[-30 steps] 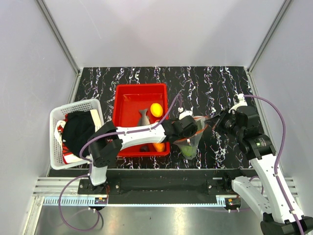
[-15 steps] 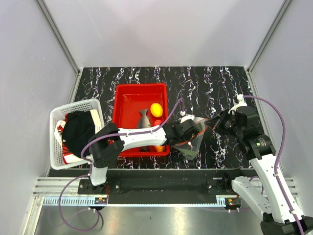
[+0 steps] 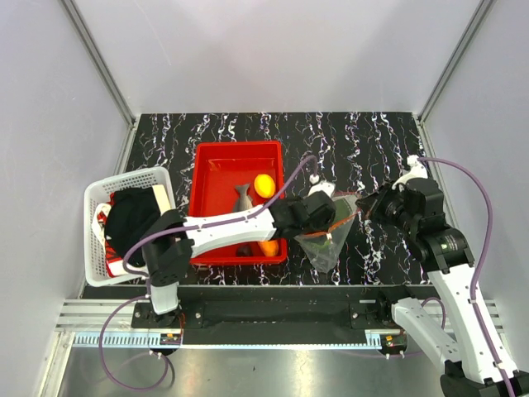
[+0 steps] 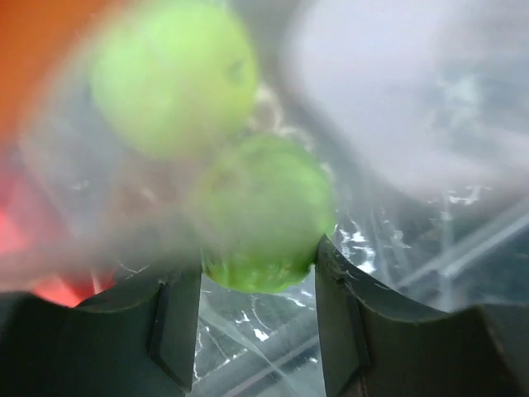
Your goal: Open the zip-top bag and remove the fake food
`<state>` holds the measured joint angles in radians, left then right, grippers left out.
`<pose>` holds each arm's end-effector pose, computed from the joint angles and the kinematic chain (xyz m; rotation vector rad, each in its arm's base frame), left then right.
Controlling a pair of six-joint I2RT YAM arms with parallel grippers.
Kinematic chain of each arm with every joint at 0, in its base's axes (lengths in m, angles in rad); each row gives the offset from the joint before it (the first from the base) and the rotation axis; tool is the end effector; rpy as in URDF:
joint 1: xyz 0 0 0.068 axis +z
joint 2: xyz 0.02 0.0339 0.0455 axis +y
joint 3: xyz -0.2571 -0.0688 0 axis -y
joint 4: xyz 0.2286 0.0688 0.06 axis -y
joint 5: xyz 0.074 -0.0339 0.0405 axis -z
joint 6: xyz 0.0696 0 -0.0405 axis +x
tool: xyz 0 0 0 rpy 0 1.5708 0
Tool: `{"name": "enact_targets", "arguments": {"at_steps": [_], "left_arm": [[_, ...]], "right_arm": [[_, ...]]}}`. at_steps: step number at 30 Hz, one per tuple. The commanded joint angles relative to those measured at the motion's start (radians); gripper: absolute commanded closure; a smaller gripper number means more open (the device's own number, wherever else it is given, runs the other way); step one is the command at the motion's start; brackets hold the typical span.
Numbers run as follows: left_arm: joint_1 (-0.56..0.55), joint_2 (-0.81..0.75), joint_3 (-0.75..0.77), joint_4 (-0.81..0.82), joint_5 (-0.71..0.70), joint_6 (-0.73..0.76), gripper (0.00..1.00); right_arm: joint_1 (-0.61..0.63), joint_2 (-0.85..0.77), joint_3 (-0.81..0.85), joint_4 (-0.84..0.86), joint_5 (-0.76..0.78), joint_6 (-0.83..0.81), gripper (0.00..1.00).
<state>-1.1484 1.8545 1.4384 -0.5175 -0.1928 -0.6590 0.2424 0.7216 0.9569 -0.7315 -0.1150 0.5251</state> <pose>0.1802 -0.3685 0.2084 0.5398 2.4979 -0.5091 0.1545 0.0464 0.3268 0.2262 2.1047 0.5848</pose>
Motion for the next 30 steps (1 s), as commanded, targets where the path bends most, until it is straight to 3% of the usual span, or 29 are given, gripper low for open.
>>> {"name": "enact_targets", "arguments": {"at_steps": [1, 8, 16, 22, 30], "left_arm": [[-0.008, -0.118, 0.143, -0.026, -0.033, 0.094, 0.99], [0.004, -0.141, 0.338, -0.039, 0.027, 0.16, 1.0], [0.044, -0.237, 0.338, -0.065, 0.006, 0.193, 1.0], [0.075, -0.451, 0.111, -0.128, -0.088, 0.187, 1.0], [0.285, -0.725, -0.324, -0.235, -0.079, 0.026, 1.0]], "right_arm": [[0.005, -0.016, 0.056, -0.003, 0.072, -0.079, 1.0], [0.003, -0.017, 0.055, -0.019, 0.054, -0.1, 1.0], [0.003, -0.01, 0.082, -0.051, 0.109, -0.131, 1.0], [0.003, 0.001, 0.092, -0.077, 0.19, -0.157, 1.0], [0.003, 0.027, 0.085, -0.072, 0.207, -0.169, 1.0]]}}
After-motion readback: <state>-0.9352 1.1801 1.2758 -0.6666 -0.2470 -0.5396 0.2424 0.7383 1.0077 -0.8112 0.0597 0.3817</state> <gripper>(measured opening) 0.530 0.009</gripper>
